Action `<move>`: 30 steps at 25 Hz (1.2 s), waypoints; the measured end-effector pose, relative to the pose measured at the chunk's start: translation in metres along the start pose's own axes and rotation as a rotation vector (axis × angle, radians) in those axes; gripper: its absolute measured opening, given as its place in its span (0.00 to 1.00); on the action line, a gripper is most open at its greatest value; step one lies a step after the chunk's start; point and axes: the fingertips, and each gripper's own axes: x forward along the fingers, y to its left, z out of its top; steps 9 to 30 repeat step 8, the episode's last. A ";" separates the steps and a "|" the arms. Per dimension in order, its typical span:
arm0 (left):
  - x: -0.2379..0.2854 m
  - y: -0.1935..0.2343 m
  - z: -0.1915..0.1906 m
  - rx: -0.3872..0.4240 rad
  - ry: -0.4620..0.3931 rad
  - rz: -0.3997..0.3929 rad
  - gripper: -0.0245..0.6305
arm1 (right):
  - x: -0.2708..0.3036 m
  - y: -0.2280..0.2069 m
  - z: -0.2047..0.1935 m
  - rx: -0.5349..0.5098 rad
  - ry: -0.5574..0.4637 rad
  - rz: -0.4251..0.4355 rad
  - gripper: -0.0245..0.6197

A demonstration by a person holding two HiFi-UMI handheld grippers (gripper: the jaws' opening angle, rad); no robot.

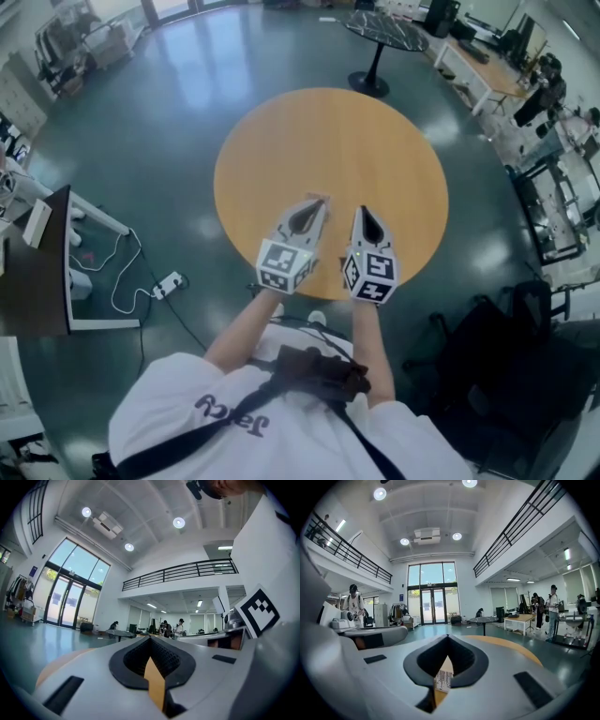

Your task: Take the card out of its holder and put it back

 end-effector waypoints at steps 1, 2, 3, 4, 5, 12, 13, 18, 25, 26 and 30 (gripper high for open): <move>0.002 -0.003 -0.001 -0.002 0.004 -0.001 0.06 | 0.000 -0.002 0.001 0.000 -0.002 0.007 0.05; 0.003 -0.006 -0.003 -0.006 0.008 -0.002 0.06 | -0.001 -0.003 0.002 0.000 -0.002 0.013 0.05; 0.005 -0.009 -0.004 -0.009 0.009 -0.003 0.06 | -0.002 -0.005 0.002 0.000 -0.002 0.017 0.05; 0.007 -0.011 -0.005 -0.012 0.010 -0.004 0.06 | -0.002 -0.007 0.002 -0.001 0.000 0.019 0.05; 0.009 -0.013 -0.006 -0.013 0.010 -0.003 0.06 | -0.002 -0.009 0.002 -0.003 0.004 0.022 0.05; 0.015 -0.017 -0.007 -0.015 0.015 0.005 0.06 | -0.001 -0.014 -0.001 -0.013 0.021 0.031 0.05; 0.015 -0.017 -0.007 -0.015 0.015 0.005 0.06 | -0.001 -0.014 -0.001 -0.013 0.021 0.031 0.05; 0.015 -0.017 -0.007 -0.015 0.015 0.005 0.06 | -0.001 -0.014 -0.001 -0.013 0.021 0.031 0.05; 0.015 -0.017 -0.007 -0.015 0.015 0.005 0.06 | -0.001 -0.014 -0.001 -0.013 0.021 0.031 0.05; 0.015 -0.017 -0.007 -0.015 0.015 0.005 0.06 | -0.001 -0.014 -0.001 -0.013 0.021 0.031 0.05; 0.015 -0.017 -0.007 -0.015 0.015 0.005 0.06 | -0.001 -0.014 -0.001 -0.013 0.021 0.031 0.05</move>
